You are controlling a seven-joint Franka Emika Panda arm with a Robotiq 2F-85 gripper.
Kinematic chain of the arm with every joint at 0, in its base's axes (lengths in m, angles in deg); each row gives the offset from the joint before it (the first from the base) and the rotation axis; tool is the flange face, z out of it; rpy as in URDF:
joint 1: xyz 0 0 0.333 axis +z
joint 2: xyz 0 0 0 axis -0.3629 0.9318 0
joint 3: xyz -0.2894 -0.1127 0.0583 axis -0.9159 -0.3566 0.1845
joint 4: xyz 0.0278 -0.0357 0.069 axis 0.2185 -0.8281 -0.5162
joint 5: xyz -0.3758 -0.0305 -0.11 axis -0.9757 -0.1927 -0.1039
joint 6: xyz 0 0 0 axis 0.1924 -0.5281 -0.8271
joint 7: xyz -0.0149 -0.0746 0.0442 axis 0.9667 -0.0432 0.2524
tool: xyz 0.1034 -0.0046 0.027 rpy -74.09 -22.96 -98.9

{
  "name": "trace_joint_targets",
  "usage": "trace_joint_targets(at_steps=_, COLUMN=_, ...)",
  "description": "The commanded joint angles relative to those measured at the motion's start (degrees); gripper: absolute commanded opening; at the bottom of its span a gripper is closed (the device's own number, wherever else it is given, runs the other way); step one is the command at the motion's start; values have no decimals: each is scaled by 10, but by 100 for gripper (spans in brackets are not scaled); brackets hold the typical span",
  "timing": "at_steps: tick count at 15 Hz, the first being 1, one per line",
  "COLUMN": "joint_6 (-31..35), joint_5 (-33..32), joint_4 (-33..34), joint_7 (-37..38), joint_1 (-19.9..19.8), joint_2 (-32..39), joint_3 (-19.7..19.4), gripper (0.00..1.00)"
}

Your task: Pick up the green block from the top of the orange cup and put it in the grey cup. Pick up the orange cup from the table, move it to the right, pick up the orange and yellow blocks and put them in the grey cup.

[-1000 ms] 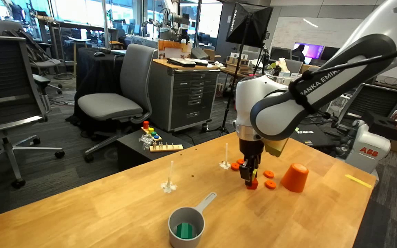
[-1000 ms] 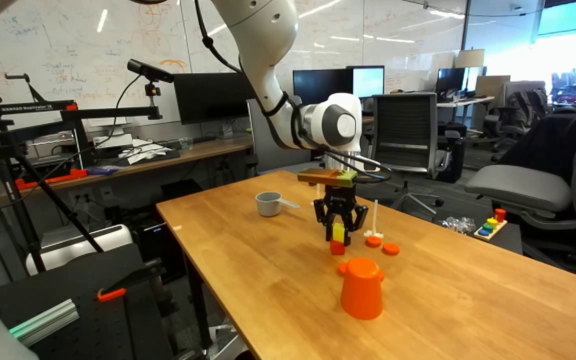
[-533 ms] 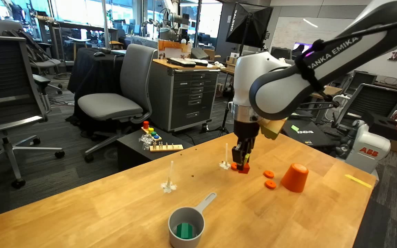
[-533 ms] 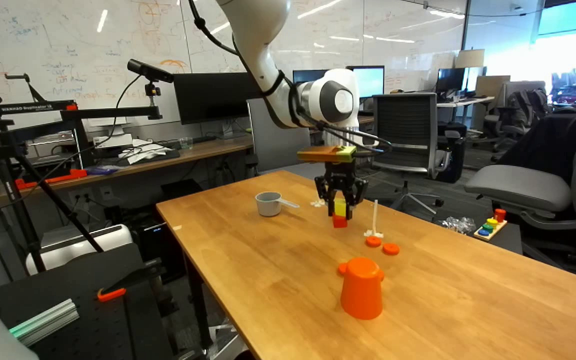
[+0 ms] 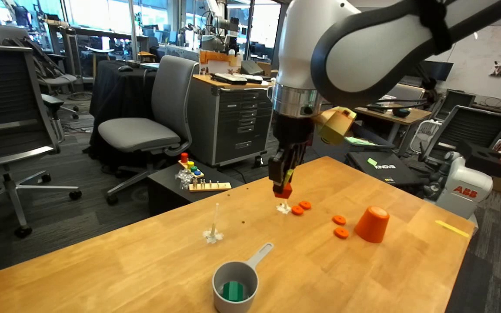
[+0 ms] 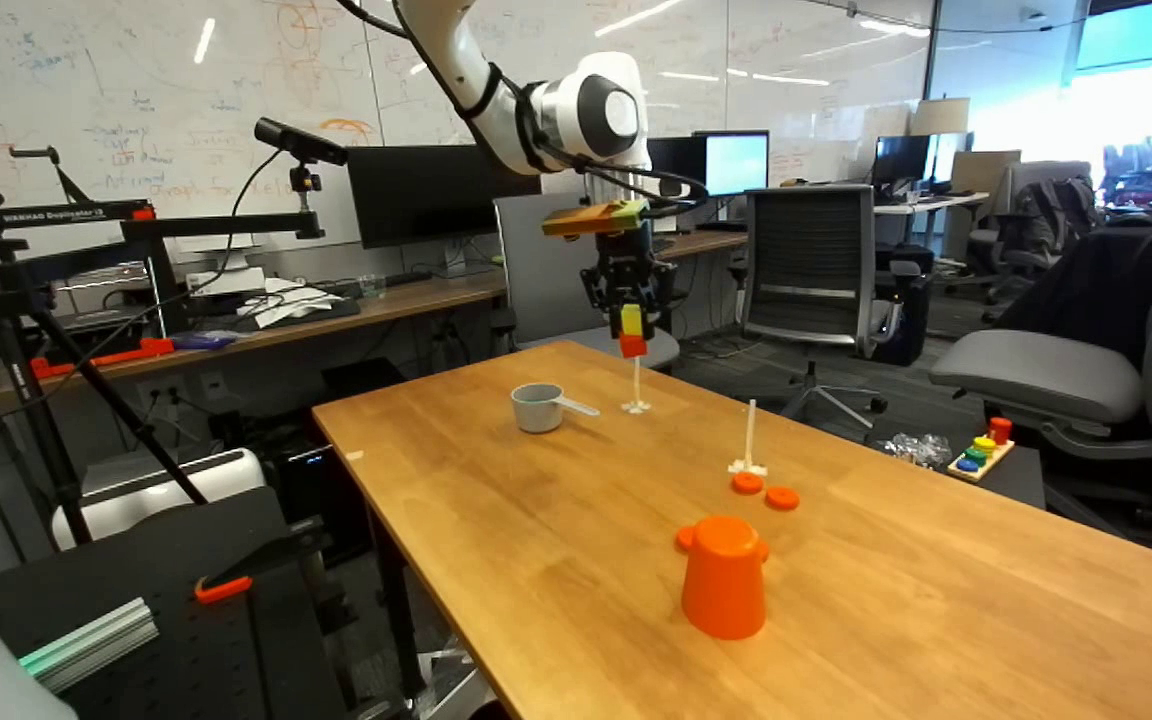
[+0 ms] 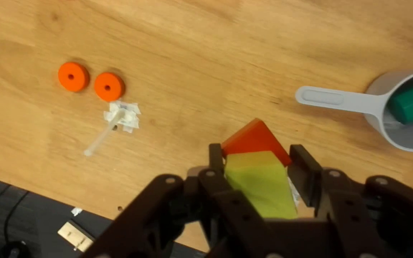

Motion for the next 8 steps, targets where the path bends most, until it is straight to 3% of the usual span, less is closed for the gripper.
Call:
trace_joint_targets(at_steps=1, joint_6=-25, joint_5=-17, joint_4=7, joint_7=29, joint_1=38, joint_2=-6, joint_3=14, gripper=25)
trace_joint_targets(at_steps=8, joint_6=-54, joint_5=-32, joint_4=38, joint_7=47, joint_1=100, joint_2=54, joint_3=27, gripper=25)
